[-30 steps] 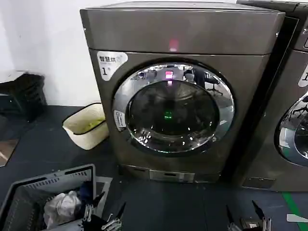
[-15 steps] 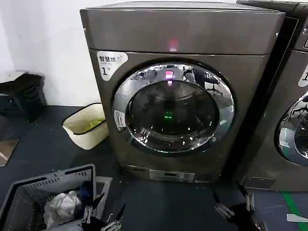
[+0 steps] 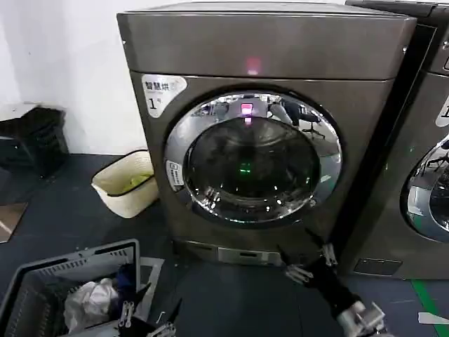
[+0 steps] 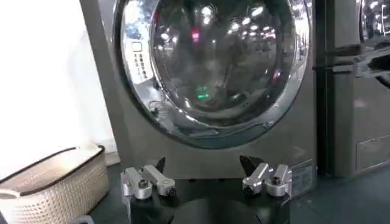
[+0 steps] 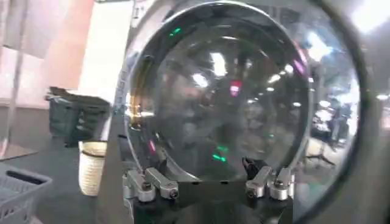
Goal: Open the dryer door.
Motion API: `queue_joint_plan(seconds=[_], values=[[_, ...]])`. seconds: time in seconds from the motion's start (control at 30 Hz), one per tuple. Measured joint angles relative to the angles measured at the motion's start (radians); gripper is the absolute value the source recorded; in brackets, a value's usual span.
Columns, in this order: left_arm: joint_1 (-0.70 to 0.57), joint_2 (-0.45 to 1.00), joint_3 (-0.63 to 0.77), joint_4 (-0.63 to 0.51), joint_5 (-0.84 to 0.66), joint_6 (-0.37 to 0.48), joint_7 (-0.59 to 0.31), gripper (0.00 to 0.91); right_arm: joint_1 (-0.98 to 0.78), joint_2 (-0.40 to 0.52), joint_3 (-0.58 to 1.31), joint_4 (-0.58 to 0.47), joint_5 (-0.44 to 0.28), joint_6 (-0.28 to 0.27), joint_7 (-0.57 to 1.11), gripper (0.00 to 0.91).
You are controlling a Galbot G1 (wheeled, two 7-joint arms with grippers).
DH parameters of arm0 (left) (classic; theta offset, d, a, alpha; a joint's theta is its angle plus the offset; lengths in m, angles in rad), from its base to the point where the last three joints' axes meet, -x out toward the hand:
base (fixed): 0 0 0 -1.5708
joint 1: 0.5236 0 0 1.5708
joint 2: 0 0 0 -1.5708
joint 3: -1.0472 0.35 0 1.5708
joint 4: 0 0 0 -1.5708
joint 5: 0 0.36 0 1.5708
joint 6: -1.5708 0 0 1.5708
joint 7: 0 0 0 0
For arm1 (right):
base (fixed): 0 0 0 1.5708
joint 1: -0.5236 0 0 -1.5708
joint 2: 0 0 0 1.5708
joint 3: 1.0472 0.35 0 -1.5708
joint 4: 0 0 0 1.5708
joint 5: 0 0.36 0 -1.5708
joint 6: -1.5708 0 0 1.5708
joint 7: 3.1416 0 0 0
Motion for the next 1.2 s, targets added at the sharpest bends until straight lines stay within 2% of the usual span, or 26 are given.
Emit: queue_joint_plan(seconds=[0.2, 0.4, 0.8, 1.2], values=[[0.003, -0.006, 0.001, 0.002, 0.007, -0.004, 0.000, 0.907, 0.110, -0.040, -0.080, -0.033, 0.032, -0.007, 0.000, 0.907], [0.005, -0.012, 0.000, 0.002, 0.007, -0.004, 0.001, 0.907, 0.204, -0.043, -0.149, -0.069, 0.051, -0.010, -0.013, 0.907], [0.011, -0.020, -0.006, 0.004, 0.009, -0.003, 0.001, 0.907, 0.441, -0.014, -0.326, -0.155, 0.074, -0.030, -0.007, 0.907], [0.007, -0.026, -0.008, 0.009, 0.010, -0.002, 0.001, 0.907, 0.594, 0.021, -0.449, -0.244, 0.078, -0.036, -0.004, 0.907]])
